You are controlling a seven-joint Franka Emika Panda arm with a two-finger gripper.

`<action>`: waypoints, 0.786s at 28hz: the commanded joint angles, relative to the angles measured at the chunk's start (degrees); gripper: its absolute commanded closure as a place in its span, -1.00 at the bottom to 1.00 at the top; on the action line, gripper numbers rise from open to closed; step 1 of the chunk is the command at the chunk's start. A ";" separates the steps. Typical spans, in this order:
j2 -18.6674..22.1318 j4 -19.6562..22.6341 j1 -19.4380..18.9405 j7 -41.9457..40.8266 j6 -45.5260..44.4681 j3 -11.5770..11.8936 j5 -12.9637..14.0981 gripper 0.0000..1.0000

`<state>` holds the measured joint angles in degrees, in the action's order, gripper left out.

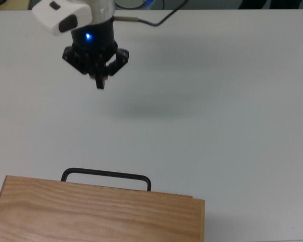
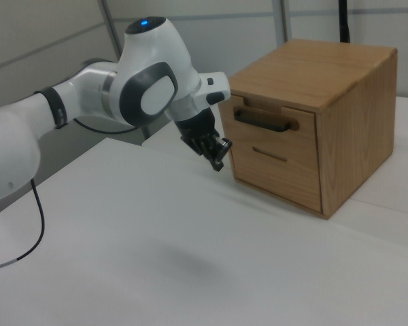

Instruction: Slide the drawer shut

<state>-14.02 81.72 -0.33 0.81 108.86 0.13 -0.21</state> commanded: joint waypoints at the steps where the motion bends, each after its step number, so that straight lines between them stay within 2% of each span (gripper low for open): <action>1: 6.18 3.52 -0.29 -0.20 -7.08 0.39 0.12 1.00; 5: 12.24 9.75 -0.29 -0.29 -7.17 0.48 0.12 1.00; 10: 13.22 10.65 -0.29 -0.11 -8.05 0.22 0.12 0.93; 13: 13.14 10.56 -0.29 -0.11 -9.71 0.22 0.12 0.32; 14: 13.14 10.56 -0.29 -0.11 -10.15 0.22 0.12 -0.01; 16: 13.05 10.47 -0.29 -0.11 -10.77 0.22 0.12 -0.83; 17: 13.14 10.47 -0.29 -0.02 -10.95 0.22 0.12 -1.00; 22: 13.14 10.30 -0.29 -0.11 -11.74 0.13 0.12 -1.00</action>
<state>-2.01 90.99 -0.31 0.80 98.51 0.15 -0.21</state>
